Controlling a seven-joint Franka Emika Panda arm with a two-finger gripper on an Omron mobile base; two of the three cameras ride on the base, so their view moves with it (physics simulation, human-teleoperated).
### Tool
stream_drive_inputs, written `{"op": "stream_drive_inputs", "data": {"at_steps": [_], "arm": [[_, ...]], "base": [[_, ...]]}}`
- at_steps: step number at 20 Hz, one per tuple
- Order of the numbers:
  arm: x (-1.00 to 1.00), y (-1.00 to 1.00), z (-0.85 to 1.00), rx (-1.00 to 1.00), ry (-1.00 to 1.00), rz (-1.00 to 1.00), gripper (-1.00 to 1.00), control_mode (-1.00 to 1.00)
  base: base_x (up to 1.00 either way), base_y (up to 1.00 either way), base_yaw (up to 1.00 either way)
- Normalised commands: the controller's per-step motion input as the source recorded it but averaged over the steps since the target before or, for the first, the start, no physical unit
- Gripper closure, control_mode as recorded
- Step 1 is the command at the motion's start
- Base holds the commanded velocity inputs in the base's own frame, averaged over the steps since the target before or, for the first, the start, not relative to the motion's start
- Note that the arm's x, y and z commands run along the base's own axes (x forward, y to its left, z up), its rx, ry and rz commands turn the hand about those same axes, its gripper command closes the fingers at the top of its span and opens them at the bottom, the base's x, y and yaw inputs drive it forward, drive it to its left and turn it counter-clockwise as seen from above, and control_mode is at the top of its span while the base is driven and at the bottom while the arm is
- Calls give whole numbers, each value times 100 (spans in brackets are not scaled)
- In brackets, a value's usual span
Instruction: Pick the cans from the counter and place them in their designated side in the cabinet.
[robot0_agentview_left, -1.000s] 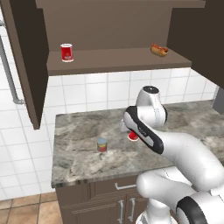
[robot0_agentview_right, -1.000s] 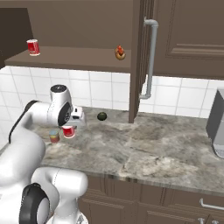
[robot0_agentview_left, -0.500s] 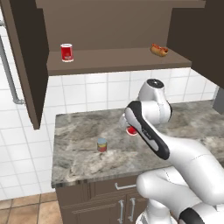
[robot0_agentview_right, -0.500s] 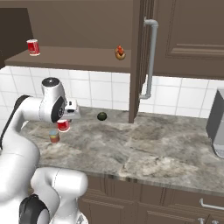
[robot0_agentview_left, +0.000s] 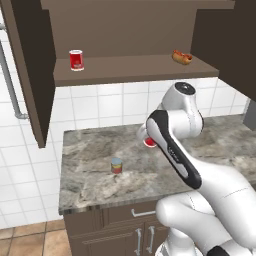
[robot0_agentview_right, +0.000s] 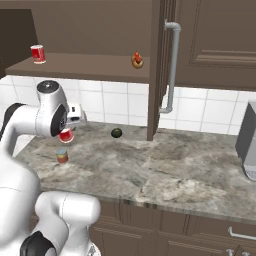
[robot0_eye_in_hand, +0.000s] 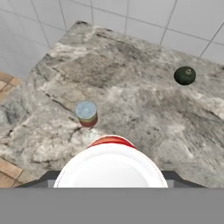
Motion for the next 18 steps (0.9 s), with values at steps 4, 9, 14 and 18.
{"op": "stream_drive_inputs", "data": {"at_steps": [4, 9, 14, 18], "arm": [[-16, 10, 45, 0, -13, 7, 100, -100], [-9, 11, 42, 0, -12, 6, 100, -100], [-6, 7, 41, 0, -13, 4, 100, -100], [-14, 5, 42, 0, -11, 2, 100, -100]], "base": [[0, 0, 0], [0, 0, 0], [0, 0, 0], [0, 0, 0]]}}
